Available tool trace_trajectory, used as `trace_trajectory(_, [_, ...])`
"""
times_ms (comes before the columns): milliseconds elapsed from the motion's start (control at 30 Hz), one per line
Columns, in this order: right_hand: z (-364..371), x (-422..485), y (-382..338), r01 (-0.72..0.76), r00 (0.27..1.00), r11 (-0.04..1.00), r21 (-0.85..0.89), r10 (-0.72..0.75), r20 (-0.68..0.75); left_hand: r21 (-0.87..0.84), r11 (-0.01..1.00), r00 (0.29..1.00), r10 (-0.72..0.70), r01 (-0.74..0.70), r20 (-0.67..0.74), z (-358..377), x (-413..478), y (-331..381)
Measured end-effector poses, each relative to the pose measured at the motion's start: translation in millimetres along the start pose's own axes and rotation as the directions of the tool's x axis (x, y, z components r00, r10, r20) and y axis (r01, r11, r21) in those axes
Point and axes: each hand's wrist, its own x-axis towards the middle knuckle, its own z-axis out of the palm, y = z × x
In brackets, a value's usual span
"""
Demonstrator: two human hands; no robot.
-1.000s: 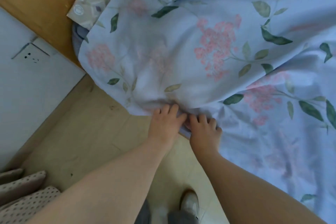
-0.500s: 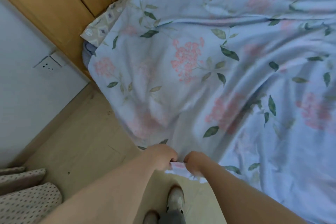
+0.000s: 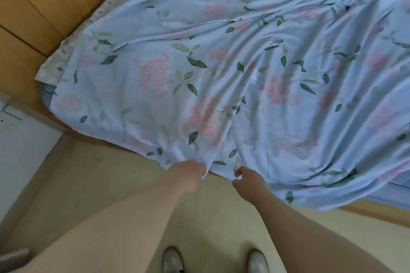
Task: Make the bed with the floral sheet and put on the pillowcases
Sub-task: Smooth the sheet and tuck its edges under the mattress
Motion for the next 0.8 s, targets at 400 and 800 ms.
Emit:
trace_trajectory(400, [-177.1,-89.4,268.1,-0.104,0.977,0.964,0.243,0.144,-0.154,-0.038,0.990,0.975,0.127,-0.136,-0.182,-32.4,43.0,349.5])
trace_trajectory(800, [-320.9,-81.0,470.7,-0.238,0.932,0.908,0.343,0.313,-0.181,-0.083,0.957,0.957,0.267,-0.277,-0.113,-56.3,139.2,587.0])
